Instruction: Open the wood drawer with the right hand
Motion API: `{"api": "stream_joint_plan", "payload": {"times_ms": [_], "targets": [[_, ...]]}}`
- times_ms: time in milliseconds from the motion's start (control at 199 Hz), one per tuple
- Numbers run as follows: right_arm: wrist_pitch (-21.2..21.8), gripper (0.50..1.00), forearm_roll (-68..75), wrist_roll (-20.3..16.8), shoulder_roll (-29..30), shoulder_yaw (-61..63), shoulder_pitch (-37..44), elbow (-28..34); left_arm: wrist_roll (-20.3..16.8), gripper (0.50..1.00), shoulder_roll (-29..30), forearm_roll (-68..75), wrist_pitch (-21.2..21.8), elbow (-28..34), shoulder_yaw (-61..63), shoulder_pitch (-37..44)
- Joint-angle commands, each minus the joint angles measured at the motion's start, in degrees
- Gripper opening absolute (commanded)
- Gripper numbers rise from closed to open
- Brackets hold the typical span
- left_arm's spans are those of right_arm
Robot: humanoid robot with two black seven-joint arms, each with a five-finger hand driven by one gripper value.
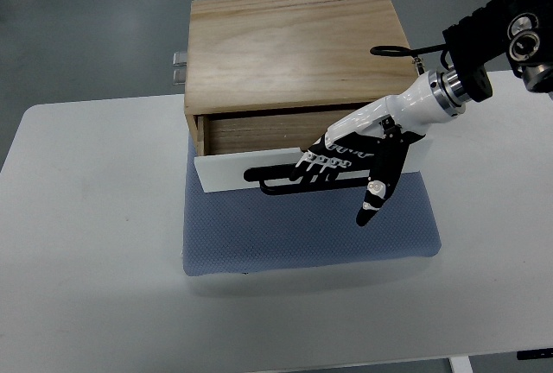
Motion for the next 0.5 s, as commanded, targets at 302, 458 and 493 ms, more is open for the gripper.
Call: {"api": "stream_joint_plan", "payload": {"times_ms": [302, 458, 493], "targets": [[1.2, 0.930, 0.0, 0.2, -3.0, 2.0, 1.6, 1.1, -0.1, 1.000, 0.0, 0.0, 0.0, 0.0, 0.0, 0.0], [1.2, 0.930, 0.3, 0.2, -8.0, 8.8, 1.6, 0.9, 0.0, 1.000, 0.0, 0.0, 0.0, 0.0, 0.0, -0.1], [1.2, 0.930, 0.4, 0.2, -9.0, 10.8, 1.6, 0.8, 0.0, 1.000, 0.0, 0.0, 0.0, 0.0, 0.0, -0.1]]}}
